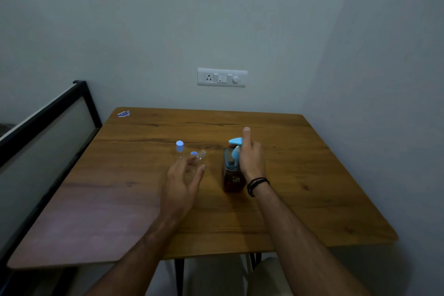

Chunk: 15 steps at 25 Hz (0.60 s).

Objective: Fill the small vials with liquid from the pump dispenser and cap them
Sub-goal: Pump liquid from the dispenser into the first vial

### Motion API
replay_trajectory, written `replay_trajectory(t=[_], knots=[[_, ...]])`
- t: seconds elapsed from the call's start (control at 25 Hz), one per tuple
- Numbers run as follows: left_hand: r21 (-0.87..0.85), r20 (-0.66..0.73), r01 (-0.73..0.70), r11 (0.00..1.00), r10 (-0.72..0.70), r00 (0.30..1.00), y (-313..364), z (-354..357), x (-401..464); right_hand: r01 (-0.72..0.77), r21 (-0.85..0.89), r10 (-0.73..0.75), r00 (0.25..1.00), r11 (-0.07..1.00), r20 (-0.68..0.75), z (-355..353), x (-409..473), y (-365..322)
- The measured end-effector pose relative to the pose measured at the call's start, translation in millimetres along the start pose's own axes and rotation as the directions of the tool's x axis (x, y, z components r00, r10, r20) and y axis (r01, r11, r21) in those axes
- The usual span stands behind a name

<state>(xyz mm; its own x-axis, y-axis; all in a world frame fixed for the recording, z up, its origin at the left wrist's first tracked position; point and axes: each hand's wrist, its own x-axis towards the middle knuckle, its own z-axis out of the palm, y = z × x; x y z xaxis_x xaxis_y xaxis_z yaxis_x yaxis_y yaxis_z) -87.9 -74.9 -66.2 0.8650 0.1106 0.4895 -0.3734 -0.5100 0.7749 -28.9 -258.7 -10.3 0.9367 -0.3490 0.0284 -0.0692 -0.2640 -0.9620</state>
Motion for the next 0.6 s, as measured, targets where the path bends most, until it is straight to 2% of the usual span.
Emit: replay_trajectory(t=[0.08, 0.16, 0.32, 0.44, 0.6], knots=[[-0.008, 0.068, -0.092, 0.996, 0.093, 0.993, 21.6, 2.3, 12.3, 0.006, 0.042, -0.007, 0.999, 0.999, 0.033, -6.5, -7.9, 1.6], [-0.019, 0.113, -0.116, 0.993, 0.118, 0.987, 31.8, 3.6, 23.1, 0.006, 0.103, -0.016, 0.995, 0.995, 0.094, -11.7, -12.7, 2.3], [-0.026, 0.193, -0.057, 0.998, 0.061, 0.979, 30.4, 1.7, 33.0, 0.039, 0.131, -0.063, 0.98, 0.991, 0.189, -17.6, -18.3, 4.5], [-0.124, 0.262, -0.016, 0.992, 0.049, 0.964, 37.6, 0.0, 37.5, 0.031, 0.156, -0.078, 0.949, 0.987, 0.304, -26.5, -13.6, 2.8], [-0.283, 0.345, 0.081, 0.956, 0.022, 0.938, 50.8, -0.6, 41.6, 0.009, 0.09, -0.046, 0.904, 0.996, 0.424, -39.9, -4.4, -5.6]])
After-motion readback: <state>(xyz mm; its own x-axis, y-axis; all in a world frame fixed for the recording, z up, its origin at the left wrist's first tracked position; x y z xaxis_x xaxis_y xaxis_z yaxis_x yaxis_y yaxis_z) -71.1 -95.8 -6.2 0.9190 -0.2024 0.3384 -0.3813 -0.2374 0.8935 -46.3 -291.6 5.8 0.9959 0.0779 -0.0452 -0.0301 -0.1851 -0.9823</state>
